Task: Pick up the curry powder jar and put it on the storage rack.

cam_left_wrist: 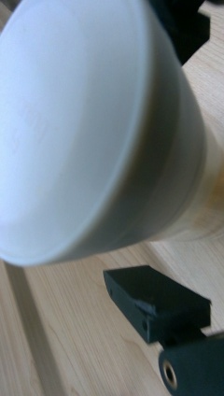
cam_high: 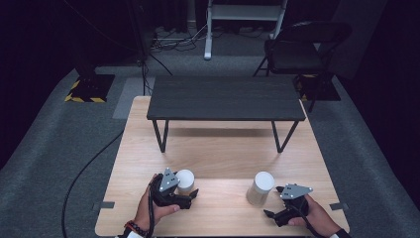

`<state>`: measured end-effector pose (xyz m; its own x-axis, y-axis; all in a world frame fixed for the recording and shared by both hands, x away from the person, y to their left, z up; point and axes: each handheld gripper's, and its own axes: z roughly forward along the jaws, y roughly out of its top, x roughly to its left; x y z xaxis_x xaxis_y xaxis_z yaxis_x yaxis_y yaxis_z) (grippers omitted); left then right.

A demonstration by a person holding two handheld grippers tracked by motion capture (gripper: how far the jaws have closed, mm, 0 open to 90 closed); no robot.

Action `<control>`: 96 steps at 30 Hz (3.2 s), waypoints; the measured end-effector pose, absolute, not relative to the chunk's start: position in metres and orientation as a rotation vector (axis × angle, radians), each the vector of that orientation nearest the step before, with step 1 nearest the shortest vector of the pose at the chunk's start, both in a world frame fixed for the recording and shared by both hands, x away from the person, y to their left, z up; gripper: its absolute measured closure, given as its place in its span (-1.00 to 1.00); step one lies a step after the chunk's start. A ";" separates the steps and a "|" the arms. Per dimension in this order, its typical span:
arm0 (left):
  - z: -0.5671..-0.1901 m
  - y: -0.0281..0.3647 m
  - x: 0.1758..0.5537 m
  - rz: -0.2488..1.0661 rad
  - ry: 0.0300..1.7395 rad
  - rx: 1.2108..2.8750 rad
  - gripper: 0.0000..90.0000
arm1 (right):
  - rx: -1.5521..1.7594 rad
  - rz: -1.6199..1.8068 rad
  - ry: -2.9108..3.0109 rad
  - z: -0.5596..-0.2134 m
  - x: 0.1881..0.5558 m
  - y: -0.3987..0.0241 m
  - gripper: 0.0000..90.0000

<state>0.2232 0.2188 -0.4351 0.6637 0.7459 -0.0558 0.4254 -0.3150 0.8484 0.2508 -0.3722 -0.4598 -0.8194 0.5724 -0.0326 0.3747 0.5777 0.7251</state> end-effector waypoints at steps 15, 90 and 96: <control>-0.444 0.213 0.213 0.532 0.852 1.928 -0.24 | 0.778 1.080 2.550 -0.460 0.251 -0.372 -1.00; -0.330 0.190 0.253 0.564 0.778 1.781 -0.23 | 0.779 1.080 2.549 -0.460 0.252 -0.372 -1.00; -0.312 0.189 0.257 0.592 0.762 1.762 -0.24 | 0.780 1.079 2.548 -0.460 0.251 -0.372 -1.00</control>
